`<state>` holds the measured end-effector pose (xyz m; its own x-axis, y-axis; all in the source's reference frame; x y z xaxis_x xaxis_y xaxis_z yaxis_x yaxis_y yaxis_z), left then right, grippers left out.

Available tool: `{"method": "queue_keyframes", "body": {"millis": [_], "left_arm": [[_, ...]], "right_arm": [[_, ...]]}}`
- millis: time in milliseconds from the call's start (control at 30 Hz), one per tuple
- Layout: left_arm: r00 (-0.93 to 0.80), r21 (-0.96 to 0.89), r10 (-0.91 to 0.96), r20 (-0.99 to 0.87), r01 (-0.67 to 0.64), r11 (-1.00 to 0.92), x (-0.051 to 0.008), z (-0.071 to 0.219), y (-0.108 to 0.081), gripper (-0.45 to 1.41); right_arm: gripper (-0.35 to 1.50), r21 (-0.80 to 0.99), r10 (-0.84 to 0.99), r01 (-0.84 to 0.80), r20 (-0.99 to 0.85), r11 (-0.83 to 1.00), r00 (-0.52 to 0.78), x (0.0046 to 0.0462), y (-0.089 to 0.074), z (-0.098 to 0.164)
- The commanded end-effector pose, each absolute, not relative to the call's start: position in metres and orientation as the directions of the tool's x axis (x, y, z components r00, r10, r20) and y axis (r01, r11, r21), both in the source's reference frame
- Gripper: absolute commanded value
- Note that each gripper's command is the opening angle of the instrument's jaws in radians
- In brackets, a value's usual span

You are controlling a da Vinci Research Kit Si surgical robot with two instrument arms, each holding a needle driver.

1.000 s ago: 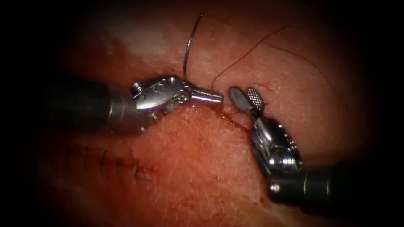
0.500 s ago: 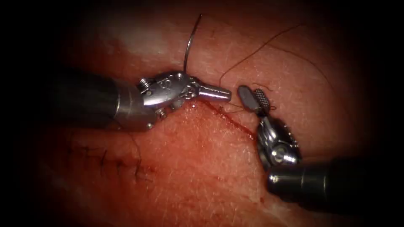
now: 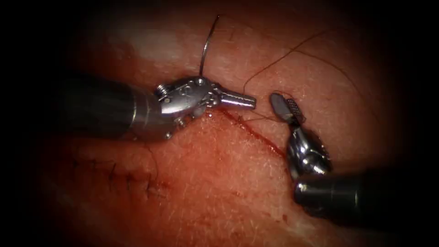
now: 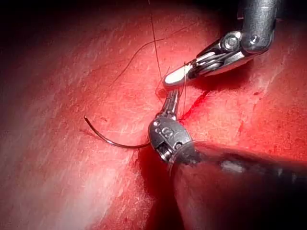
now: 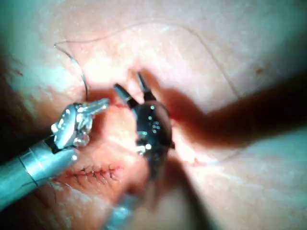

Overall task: Wound Closure
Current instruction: Grab the short suture tail with the right gripper.

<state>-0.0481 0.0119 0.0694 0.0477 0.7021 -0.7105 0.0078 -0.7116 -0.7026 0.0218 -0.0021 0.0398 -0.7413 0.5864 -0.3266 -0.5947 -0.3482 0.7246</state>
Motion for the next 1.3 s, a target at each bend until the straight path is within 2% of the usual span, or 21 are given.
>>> {"method": "queue_keyframes", "body": {"millis": [33,267,533,600,667,700,733,1133,1300], "left_arm": [[0.046,-0.704,0.703,-0.709,0.012,-0.710,-0.0487,0.0701,0.0114,-0.45],[0.042,-0.704,0.704,-0.709,0.017,-0.710,-0.0488,0.0701,0.0114,-0.45],[0.042,-0.704,0.704,-0.709,0.019,-0.710,-0.0488,0.0700,0.0113,-0.45],[0.042,-0.704,0.704,-0.709,0.020,-0.710,-0.0488,0.0700,0.0113,-0.45],[0.042,-0.704,0.704,-0.709,0.020,-0.710,-0.0488,0.0700,0.0112,-0.45],[0.042,-0.704,0.704,-0.709,0.021,-0.710,-0.0488,0.0699,0.0112,-0.45],[0.042,-0.704,0.704,-0.709,0.022,-0.710,-0.0488,0.0699,0.0111,-0.45],[0.039,-0.701,0.702,-0.711,0.031,-0.712,-0.0480,0.0700,0.0106,-0.45],[0.038,-0.702,0.703,-0.710,0.035,-0.711,-0.0476,0.0699,0.0108,-0.45]], "right_arm": [[0.49,0.724,0.589,-0.595,-0.326,-0.348,-0.740,0.0223,-0.0027,0.0403],[0.61,0.706,0.542,-0.607,-0.370,-0.364,-0.755,0.0216,-0.0024,0.0401],[0.61,0.673,0.530,-0.669,-0.459,-0.317,-0.713,0.0220,-0.0020,0.0389],[0.54,0.669,0.531,-0.673,-0.464,-0.315,-0.709,0.0222,-0.0020,0.0390],[0.31,0.667,0.530,-0.674,-0.465,-0.317,-0.709,0.0225,-0.0020,0.0391],[0.04,0.662,0.534,-0.677,-0.464,-0.322,-0.707,0.0227,-0.0021,0.0391],[-0.35,0.657,0.539,-0.680,-0.462,-0.326,-0.704,0.0228,-0.0021,0.0391],[-0.35,0.560,0.559,-0.785,-0.574,-0.265,-0.599,0.0226,-0.0018,0.0383],[-0.35,0.578,0.571,-0.780,-0.566,-0.239,-0.594,0.0233,-0.0027,0.0374]]}}
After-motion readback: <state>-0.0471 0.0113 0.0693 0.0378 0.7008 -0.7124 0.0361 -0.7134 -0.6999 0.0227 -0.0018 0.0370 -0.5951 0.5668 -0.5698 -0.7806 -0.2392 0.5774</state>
